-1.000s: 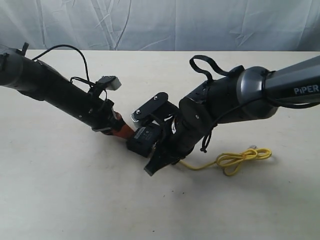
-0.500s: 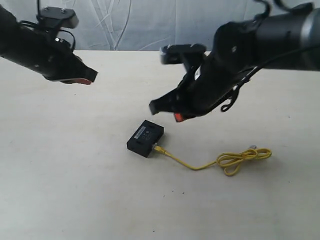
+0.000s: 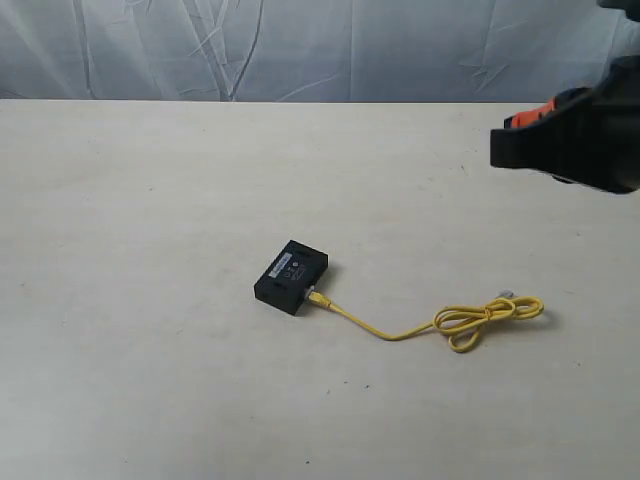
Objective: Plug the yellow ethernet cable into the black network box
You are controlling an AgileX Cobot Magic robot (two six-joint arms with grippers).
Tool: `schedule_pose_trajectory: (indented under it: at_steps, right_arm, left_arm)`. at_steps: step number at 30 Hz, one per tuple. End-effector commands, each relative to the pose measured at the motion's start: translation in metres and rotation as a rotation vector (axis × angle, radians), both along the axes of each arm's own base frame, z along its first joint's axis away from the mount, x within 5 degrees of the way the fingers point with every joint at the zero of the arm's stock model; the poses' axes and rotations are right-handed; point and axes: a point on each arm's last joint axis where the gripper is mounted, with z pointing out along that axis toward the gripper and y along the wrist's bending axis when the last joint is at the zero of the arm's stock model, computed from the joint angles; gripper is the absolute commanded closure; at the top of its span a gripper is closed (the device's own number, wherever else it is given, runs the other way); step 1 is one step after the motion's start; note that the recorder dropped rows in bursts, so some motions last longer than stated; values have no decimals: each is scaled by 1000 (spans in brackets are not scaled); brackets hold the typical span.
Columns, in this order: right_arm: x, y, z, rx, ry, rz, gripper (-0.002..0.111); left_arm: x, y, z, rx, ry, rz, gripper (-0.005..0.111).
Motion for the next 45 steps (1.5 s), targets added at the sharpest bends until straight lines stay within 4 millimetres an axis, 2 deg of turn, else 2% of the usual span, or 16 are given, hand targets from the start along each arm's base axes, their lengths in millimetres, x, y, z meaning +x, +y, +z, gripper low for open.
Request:
schedule_pose_trajectory:
  at_steps: [1, 10, 16, 19, 22, 30, 34, 41, 45]
  right_arm:
    - [-23, -13, 6, 12, -37, -2, 108]
    - [-34, -18, 15, 41, -93, -4, 108]
    - [-63, -31, 29, 132, -196, -6, 108]
    - [-81, -45, 29, 84, -311, -16, 108]
    - [-98, -61, 15, 63, -364, -94, 108]
    - [-128, -84, -49, -27, -431, -278, 108]
    - [-132, -85, -70, -13, -422, -286, 108]
    - [-132, -85, -86, -26, -409, -285, 108]
    - [-129, -85, -107, -44, -349, -282, 108]
  left_arm:
    - [-18, 4, 6, -20, -98, 2, 107]
    - [-20, 5, 7, -22, -117, 3, 107]
    - [-20, 5, 7, -33, -116, 3, 107]
    - [-20, 5, 8, -34, -118, 4, 107]
    - [-20, 5, 8, -34, -118, 4, 107]
    - [-20, 5, 8, -32, -118, 4, 107]
    - [-20, 5, 8, -32, -118, 4, 107]
    - [-20, 5, 8, -32, -118, 4, 107]
    - [-20, 5, 8, -32, -118, 4, 107]
